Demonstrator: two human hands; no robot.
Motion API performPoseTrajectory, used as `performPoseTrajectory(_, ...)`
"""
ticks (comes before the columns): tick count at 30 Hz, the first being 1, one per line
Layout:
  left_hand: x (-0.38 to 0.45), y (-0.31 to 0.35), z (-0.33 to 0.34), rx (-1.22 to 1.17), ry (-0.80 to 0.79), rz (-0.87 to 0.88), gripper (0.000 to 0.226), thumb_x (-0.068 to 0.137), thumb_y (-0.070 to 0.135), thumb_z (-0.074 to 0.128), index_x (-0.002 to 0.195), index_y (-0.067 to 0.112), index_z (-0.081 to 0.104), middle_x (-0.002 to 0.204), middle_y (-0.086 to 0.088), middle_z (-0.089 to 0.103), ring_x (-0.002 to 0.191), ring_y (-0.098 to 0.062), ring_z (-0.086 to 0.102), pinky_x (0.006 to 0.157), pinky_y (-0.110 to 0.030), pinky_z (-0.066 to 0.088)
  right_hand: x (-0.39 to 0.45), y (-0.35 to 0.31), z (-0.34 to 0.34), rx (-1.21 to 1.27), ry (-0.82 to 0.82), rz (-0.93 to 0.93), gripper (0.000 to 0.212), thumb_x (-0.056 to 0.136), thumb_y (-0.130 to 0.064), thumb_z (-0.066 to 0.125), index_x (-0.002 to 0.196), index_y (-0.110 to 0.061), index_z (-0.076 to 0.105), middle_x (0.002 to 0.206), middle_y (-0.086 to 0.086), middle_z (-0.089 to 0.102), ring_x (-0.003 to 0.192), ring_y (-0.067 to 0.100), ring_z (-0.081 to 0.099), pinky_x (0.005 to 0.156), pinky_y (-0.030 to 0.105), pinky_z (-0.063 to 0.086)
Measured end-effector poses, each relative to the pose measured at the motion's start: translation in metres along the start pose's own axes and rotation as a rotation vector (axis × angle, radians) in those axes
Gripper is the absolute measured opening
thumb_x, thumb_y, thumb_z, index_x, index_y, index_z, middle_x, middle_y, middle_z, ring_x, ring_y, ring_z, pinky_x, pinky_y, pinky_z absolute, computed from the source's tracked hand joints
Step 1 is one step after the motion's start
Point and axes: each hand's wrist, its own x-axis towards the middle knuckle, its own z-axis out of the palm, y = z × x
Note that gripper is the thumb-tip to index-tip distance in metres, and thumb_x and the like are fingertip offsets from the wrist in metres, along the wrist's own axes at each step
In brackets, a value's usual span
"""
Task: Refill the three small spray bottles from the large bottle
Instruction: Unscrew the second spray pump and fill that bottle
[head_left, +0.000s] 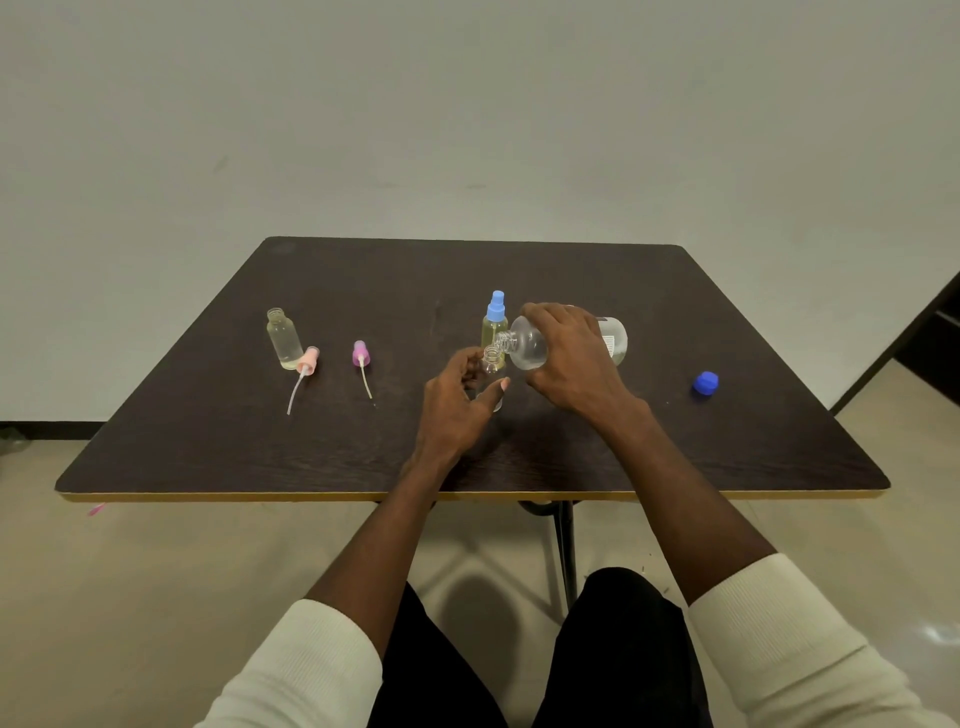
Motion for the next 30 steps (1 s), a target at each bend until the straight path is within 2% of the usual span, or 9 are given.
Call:
performPoseTrajectory(8, -0.0008, 0.0016, -0.0011, -0.006, -0.005, 0.003, 0.04, 0.085, 0.021, 0.079, 0.121, 0.022, 0.061, 0.105, 0.013, 0.07, 0.095, -0.002, 0.067, 0.082, -0.025, 0.057, 0.0001, -0.0004, -0.0006, 0.003, -0.005, 0.001, 0.067, 0.07, -0.016, 0.078, 0.132, -0.013, 0.053, 0.131, 0.004, 0.057, 0.122, 0.024, 0.048, 0.109, 0.034, 0.023)
performPoseTrajectory(21, -0.0032, 0.0042, -0.0014, 0.008, -0.003, 0.0, 0.039, 0.085, 0.023, 0.079, 0.117, 0.033, 0.058, 0.102, 0.017, 0.068, 0.095, -0.003, 0.066, 0.084, -0.027, 0.057, 0.0003, -0.0007, -0.0008, 0.0, 0.015, -0.022, 0.065, 0.069, -0.013, 0.078, 0.13, -0.01, 0.054, 0.128, 0.007, 0.059, 0.12, 0.026, 0.05, 0.11, 0.037, 0.025)
performPoseTrajectory(27, -0.0023, 0.0056, -0.0015, 0.004, -0.006, -0.002, 0.042, 0.085, 0.021, 0.079, 0.123, 0.023, 0.061, 0.105, 0.017, 0.068, 0.098, 0.0, 0.066, 0.083, -0.019, 0.054, 0.0002, -0.0007, -0.0018, -0.008, 0.012, -0.025, 0.066, 0.067, -0.011, 0.076, 0.13, -0.009, 0.055, 0.126, 0.007, 0.059, 0.118, 0.027, 0.051, 0.111, 0.037, 0.023)
performPoseTrajectory(30, -0.0027, 0.0044, -0.0009, 0.0, -0.003, -0.003, 0.042, 0.084, 0.021, 0.079, 0.122, 0.021, 0.061, 0.105, 0.015, 0.069, 0.097, -0.001, 0.066, 0.084, -0.02, 0.055, 0.0004, -0.0009, -0.0023, -0.011, 0.005, -0.025, 0.066, 0.068, -0.011, 0.076, 0.13, -0.01, 0.054, 0.127, 0.006, 0.059, 0.119, 0.027, 0.05, 0.111, 0.036, 0.022)
